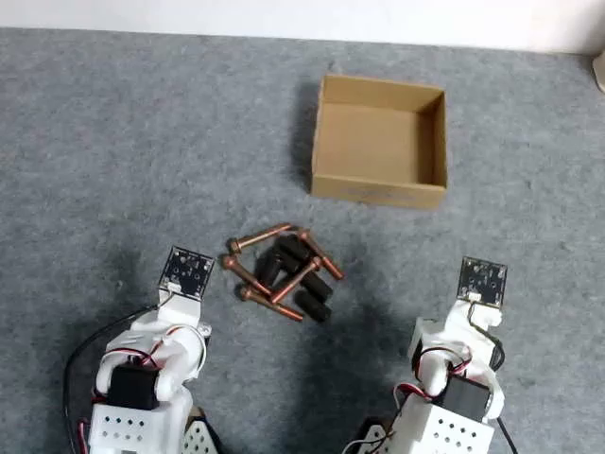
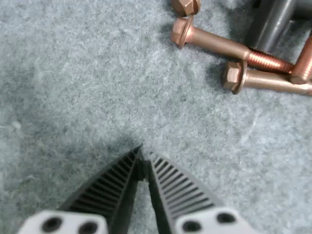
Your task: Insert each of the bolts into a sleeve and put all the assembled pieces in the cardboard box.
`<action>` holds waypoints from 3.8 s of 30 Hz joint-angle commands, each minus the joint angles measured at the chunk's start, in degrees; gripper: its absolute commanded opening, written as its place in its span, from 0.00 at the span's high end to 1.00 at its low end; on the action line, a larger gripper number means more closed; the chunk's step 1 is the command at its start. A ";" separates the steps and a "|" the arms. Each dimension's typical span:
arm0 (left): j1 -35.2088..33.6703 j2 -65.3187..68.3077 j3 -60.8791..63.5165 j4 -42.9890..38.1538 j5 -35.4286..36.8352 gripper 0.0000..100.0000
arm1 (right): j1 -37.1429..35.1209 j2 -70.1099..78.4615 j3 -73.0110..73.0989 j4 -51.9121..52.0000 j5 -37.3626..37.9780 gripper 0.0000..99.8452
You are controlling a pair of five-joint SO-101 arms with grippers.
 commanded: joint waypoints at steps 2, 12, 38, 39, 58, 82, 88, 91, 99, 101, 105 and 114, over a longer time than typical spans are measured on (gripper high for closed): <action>-0.31 -0.66 1.19 0.18 0.09 0.98 | 0.57 -0.40 7.08 0.13 0.44 0.66; -0.31 -0.66 1.19 0.18 0.09 0.98 | 0.57 -0.40 7.08 0.13 0.44 0.66; -18.42 -0.66 -19.91 -8.44 -3.78 0.99 | -6.11 -0.48 -1.54 -9.01 0.53 0.66; -17.01 -0.57 -20.88 -7.56 -5.45 0.99 | -6.02 -0.40 -3.30 -9.01 0.53 0.66; -14.29 41.01 -42.77 -9.93 3.34 0.98 | -16.57 32.66 -33.45 -4.18 -5.10 0.66; -10.42 61.67 -35.82 -25.49 11.34 0.98 | -29.14 54.73 -32.48 -18.42 -13.27 0.66; -10.59 61.67 -33.01 -29.54 9.41 0.98 | -29.32 55.08 -31.34 -18.68 -13.27 0.66; -10.42 61.67 -32.92 -29.54 7.03 0.98 | -29.32 55.08 -31.25 -18.68 -13.27 0.66; -10.68 61.67 -33.27 -29.54 7.12 0.98 | -29.32 55.08 -31.25 -18.68 -13.27 0.66; -10.68 61.67 -33.27 -29.54 7.12 0.98 | -29.32 55.08 -31.25 -18.68 -13.27 0.66; -10.68 61.49 -33.36 -29.27 7.12 0.98 | -29.23 55.08 -31.25 -18.68 -13.27 0.66; -10.33 53.05 -30.37 -27.25 6.77 0.98 | -26.77 46.20 -30.29 -17.36 -13.27 0.66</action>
